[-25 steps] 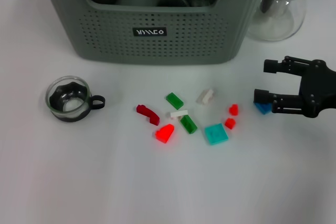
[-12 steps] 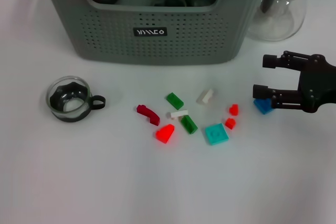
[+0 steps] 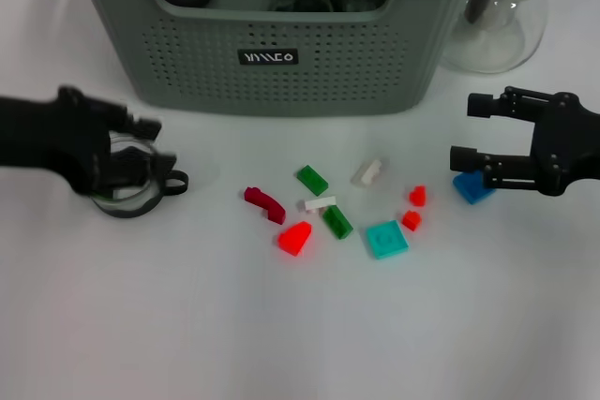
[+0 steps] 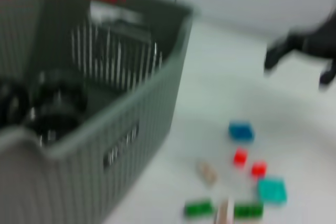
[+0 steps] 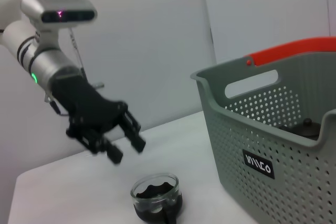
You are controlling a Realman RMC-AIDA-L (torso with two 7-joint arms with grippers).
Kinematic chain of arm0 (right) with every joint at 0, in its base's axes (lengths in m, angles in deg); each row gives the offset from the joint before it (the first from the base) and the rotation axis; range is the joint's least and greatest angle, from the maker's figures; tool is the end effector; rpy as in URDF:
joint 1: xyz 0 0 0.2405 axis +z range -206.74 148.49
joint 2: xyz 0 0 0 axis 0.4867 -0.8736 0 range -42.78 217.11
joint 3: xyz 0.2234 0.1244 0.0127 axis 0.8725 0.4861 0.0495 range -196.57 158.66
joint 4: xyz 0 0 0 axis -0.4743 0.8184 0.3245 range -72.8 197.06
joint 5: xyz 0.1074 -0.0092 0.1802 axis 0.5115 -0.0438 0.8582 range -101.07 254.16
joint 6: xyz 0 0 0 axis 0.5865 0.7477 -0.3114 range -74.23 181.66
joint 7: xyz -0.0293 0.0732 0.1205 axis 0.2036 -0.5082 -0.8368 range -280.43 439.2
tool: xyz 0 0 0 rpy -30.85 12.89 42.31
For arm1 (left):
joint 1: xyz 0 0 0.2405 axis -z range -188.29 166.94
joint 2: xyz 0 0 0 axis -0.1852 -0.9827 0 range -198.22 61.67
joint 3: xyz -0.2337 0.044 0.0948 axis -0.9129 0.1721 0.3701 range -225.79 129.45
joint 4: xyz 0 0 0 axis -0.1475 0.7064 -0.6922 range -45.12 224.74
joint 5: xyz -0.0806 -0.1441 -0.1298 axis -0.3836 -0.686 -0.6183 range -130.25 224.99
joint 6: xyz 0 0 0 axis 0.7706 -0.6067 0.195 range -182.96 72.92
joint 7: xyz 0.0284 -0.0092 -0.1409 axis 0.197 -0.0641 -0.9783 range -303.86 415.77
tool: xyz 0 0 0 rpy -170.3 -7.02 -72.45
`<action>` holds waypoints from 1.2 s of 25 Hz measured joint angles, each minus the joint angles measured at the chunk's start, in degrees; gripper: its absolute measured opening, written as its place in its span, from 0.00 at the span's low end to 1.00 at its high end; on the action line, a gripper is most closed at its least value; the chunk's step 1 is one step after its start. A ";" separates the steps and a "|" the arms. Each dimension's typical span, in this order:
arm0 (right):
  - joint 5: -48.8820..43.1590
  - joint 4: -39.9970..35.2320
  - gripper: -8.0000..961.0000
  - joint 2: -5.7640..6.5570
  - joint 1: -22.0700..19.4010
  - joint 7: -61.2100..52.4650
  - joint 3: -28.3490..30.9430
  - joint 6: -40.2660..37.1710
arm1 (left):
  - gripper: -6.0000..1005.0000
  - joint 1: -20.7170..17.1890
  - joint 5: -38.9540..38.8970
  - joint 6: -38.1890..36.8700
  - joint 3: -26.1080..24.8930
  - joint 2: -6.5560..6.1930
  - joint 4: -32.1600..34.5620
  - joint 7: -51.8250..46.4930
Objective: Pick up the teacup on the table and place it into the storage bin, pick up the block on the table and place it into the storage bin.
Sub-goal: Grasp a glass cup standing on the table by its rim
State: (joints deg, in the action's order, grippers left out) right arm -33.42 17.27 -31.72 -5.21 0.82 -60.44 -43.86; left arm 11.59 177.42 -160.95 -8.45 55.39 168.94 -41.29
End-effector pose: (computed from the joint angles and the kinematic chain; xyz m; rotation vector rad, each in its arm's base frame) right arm 0.2671 0.3009 0.0228 -2.7467 0.5369 0.7841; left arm -0.2467 0.2931 0.0724 -2.7858 -0.5644 -0.2135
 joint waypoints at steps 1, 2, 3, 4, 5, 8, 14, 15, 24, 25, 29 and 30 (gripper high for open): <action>-0.02 0.01 0.89 0.02 0.03 -0.03 0.00 0.09 | 0.44 -0.14 1.95 0.97 1.54 0.29 0.50 0.09; -0.04 0.01 0.89 0.04 0.08 -0.08 0.00 0.18 | 0.44 -0.23 2.99 1.56 2.60 0.47 0.76 0.11; -0.04 0.03 0.89 0.04 0.12 -0.15 0.00 0.21 | 0.44 -0.39 5.14 3.01 4.56 0.63 1.05 -0.12; -0.05 0.03 0.89 0.04 0.15 -0.21 0.00 0.23 | 0.44 -0.49 6.99 4.61 6.48 0.74 1.13 -0.65; -0.05 0.03 0.89 0.05 0.15 -0.25 0.00 0.25 | 0.44 -0.52 8.17 5.74 7.58 0.78 1.10 -1.09; -0.07 0.08 0.89 0.07 0.17 -0.26 0.00 0.28 | 0.44 -0.53 11.37 9.76 11.14 0.84 0.22 -2.38; -0.08 0.13 0.89 0.06 0.15 -0.28 0.00 0.35 | 0.43 0.29 16.41 14.96 14.97 0.87 -3.01 -4.63; -0.08 0.15 0.89 0.06 0.12 -0.28 0.00 0.36 | 0.43 0.48 17.33 15.32 15.54 0.86 -3.69 -5.16; -0.08 0.22 0.89 0.05 0.33 -0.28 0.00 0.54 | 0.43 1.54 19.30 12.43 19.35 0.80 -4.57 -8.43; -0.08 0.22 0.89 0.03 0.36 -0.28 0.00 0.65 | 0.43 1.54 19.30 12.43 19.35 0.80 -4.57 -8.43; -0.08 0.22 0.89 -0.09 0.37 -0.28 0.00 0.73 | 0.43 1.90 20.48 14.89 20.46 0.79 -5.31 -9.14; -0.07 0.22 0.89 -0.10 0.37 -0.29 0.00 0.73 | 0.42 1.96 20.91 15.17 20.81 0.79 -5.39 -9.38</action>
State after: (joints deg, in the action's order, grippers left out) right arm -33.49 17.49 -31.83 -4.84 0.54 -60.44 -43.13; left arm 13.54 198.32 -145.78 12.36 56.18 163.55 -50.67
